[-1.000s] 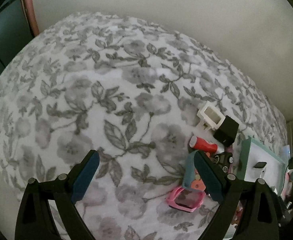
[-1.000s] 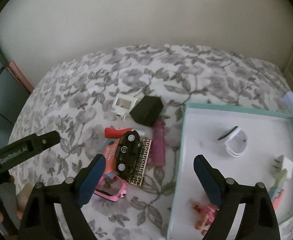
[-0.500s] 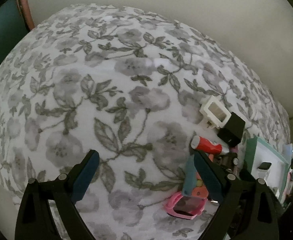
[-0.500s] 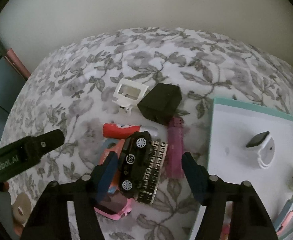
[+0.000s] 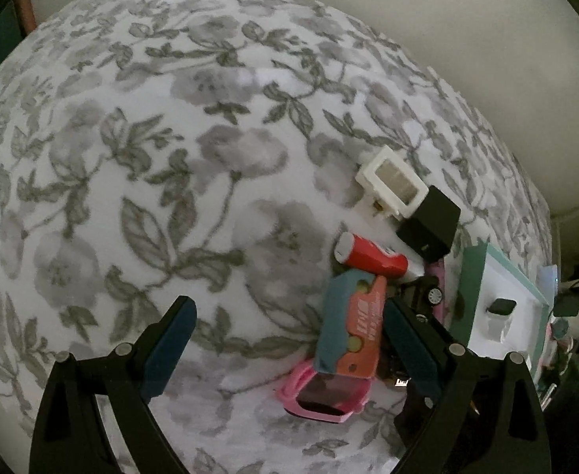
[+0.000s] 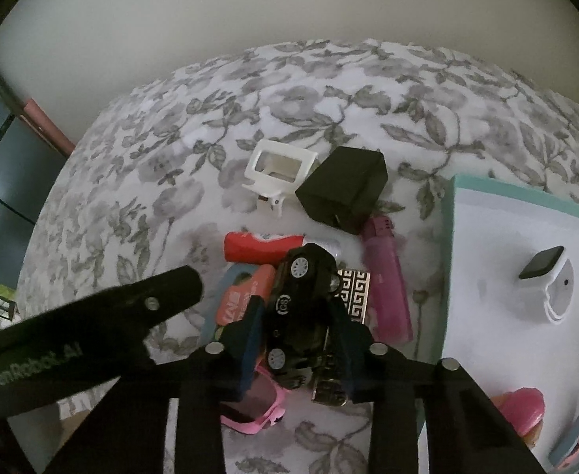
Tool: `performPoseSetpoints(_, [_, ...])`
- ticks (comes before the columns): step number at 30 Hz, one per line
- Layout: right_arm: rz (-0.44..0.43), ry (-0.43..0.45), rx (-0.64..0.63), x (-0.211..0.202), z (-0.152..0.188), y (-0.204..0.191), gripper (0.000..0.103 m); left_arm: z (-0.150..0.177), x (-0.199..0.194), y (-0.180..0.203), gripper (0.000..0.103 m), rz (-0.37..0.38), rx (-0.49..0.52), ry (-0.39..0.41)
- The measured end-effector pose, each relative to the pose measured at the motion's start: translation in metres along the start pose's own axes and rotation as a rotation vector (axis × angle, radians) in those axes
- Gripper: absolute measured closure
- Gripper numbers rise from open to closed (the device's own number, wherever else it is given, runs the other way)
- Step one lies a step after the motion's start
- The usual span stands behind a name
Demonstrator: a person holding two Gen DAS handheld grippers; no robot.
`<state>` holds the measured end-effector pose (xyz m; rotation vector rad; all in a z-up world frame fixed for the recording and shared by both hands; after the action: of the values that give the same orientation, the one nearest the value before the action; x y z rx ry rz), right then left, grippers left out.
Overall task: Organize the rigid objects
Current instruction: 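Grasp the pink-blue knife toy with the left tool while the right grasps the black toy car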
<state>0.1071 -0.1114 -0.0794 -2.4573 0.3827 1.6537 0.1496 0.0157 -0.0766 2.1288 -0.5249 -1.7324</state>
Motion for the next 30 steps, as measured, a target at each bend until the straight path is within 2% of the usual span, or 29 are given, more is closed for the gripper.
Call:
performPoseSetpoints(10, [-0.023, -0.027, 0.064, -0.005, 0.006, 0.024, 0.07, 0.007, 0.02, 0.017, 0.009, 0.026, 0.034, -0.04])
performPoseSetpoints(12, [-0.022, -0.031, 0.071, -0.006, 0.007, 0.028, 0.071, 0.007, 0.023, 0.018, 0.012, 0.029, 0.037, -0.048])
performPoseSetpoints(17, [-0.036, -0.036, 0.086, -0.01, 0.008, 0.037, 0.071, 0.008, 0.028, 0.019, 0.029, 0.039, 0.031, -0.058])
performPoseSetpoints(23, [-0.04, -0.041, 0.082, -0.014, 0.01, 0.039, 0.071, 0.009, 0.03, 0.019, 0.04, 0.051, 0.037, -0.072])
performPoseSetpoints(30, [-0.006, -0.05, 0.103, -0.019, 0.013, 0.054, 0.071, 0.011, 0.036, 0.025, 0.053, 0.073, 0.036, -0.078])
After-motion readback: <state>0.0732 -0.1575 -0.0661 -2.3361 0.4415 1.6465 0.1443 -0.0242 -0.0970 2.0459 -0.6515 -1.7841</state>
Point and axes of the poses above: each gripper's, at about its wrist camera, not at the fingertips, and x roughly the way its jaws point, y to its right, z to its underside, the point moved 2 cm from there along x, roughly the way its jaws point, and after that the axes turned 15 degrees about z, right-handed, at the moved point
